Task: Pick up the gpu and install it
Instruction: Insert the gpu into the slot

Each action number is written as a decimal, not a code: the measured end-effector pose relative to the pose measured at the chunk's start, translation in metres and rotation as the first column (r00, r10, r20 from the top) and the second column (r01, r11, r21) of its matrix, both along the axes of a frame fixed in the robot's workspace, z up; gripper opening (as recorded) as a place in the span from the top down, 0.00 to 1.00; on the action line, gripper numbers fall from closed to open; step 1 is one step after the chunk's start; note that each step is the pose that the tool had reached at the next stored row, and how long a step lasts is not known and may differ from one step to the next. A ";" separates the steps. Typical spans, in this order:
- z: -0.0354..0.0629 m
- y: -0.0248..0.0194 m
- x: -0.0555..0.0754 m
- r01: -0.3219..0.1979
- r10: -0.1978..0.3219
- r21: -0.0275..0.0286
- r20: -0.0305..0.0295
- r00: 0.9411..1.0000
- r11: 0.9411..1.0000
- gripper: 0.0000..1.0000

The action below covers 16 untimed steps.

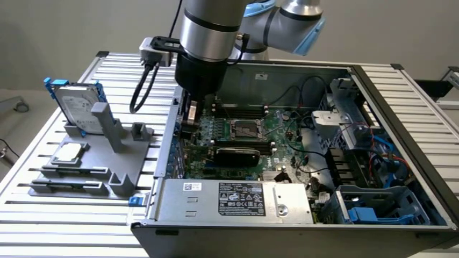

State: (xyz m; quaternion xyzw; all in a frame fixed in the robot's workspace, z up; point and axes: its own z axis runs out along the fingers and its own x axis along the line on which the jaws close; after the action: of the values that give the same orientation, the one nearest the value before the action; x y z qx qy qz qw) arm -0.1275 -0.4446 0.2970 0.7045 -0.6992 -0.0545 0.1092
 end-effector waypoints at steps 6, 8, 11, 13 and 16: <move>-0.0003 0.0000 0.000 0.000 0.000 0.000 0.000 1.000 1.000 0.89; -0.0005 0.0000 0.000 0.000 0.000 0.000 0.000 1.000 1.000 0.89; -0.0011 0.0000 0.000 0.000 0.000 0.000 0.000 1.000 1.000 0.89; -0.0015 0.0000 0.000 0.000 0.000 0.000 0.000 1.000 1.000 0.89; -0.0020 0.0000 -0.001 0.000 0.000 0.000 0.000 1.000 1.000 0.89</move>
State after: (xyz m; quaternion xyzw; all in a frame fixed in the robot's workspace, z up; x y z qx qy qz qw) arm -0.1282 -0.4446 0.2950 0.7045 -0.6991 -0.0545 0.1093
